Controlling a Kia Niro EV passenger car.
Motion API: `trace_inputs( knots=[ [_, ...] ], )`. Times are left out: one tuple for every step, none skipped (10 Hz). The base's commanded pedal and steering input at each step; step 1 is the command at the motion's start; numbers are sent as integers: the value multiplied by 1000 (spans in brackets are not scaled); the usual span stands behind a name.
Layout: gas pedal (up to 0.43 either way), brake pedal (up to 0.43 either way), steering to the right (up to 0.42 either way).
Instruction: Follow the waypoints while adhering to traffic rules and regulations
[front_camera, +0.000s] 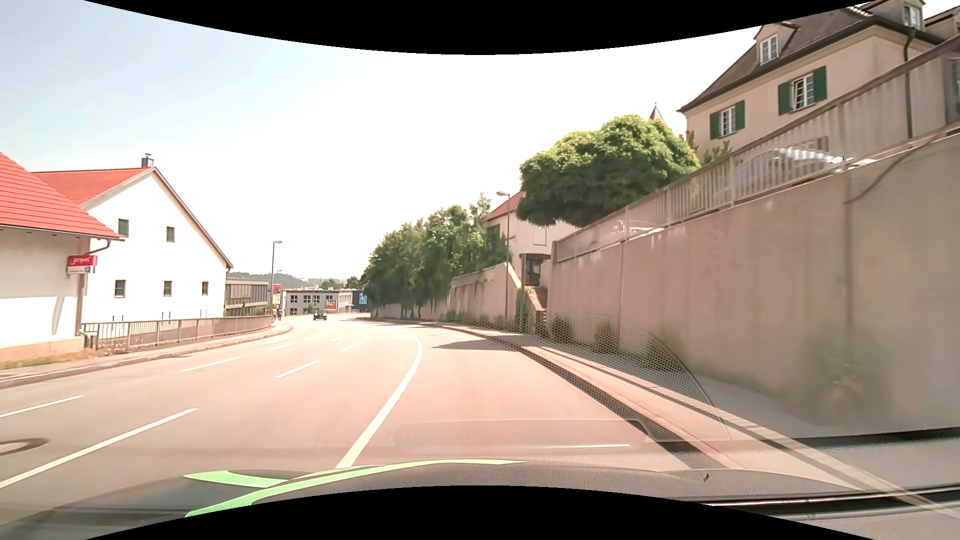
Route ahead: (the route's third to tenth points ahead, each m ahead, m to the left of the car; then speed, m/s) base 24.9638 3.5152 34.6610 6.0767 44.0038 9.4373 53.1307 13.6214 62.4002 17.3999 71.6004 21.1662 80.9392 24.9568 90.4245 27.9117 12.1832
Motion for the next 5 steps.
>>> trace_inputs(
  knots=[
    [59,0,-29],
    [59,0,-31],
    [59,0,-33],
    [59,0,-34],
    [59,0,-34]
  ],
)
